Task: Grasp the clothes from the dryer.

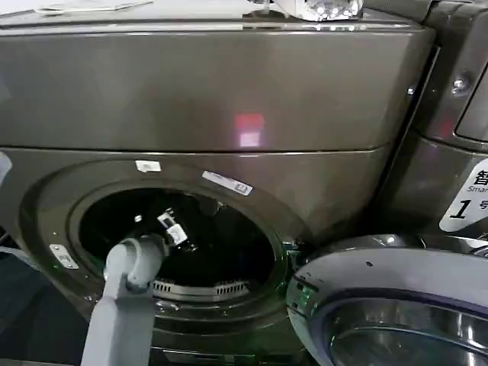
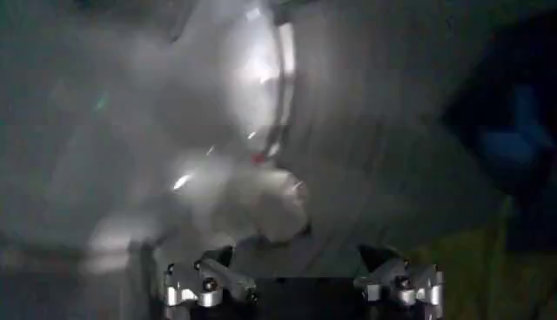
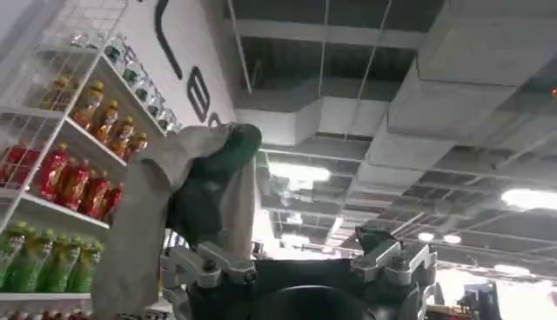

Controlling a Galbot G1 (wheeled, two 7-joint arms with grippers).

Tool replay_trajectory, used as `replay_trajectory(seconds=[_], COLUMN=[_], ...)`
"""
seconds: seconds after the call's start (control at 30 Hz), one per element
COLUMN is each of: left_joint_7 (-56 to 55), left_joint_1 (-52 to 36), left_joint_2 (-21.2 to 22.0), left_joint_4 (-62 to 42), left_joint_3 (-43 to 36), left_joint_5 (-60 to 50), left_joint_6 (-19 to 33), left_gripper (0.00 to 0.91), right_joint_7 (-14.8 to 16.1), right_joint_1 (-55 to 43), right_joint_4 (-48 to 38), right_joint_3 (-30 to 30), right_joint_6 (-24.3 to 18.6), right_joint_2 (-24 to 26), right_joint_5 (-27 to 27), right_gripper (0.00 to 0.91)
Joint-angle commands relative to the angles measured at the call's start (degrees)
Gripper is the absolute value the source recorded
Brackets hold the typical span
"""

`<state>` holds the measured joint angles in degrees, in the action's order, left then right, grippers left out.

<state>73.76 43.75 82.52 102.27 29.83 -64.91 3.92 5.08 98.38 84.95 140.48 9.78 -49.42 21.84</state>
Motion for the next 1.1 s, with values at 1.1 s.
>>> replay_trajectory(seconds=[1.1], left_joint_7=[3.50], left_joint_1=[-1.10], left_joint_2=[-0.02], left_joint_4=[-11.52], left_joint_3=[-0.83], left_joint_5=[-8.30], left_joint_6=[11.53], left_gripper=[0.907], right_joint_7=[0.04], right_joint_1=[-1.27], right_joint_4=[-0.02], right_joint_3=[-2.28], right_joint_6=[-0.39], right_joint_2=[0.18], right_joint_5=[-1.43], right_gripper=[0.907])
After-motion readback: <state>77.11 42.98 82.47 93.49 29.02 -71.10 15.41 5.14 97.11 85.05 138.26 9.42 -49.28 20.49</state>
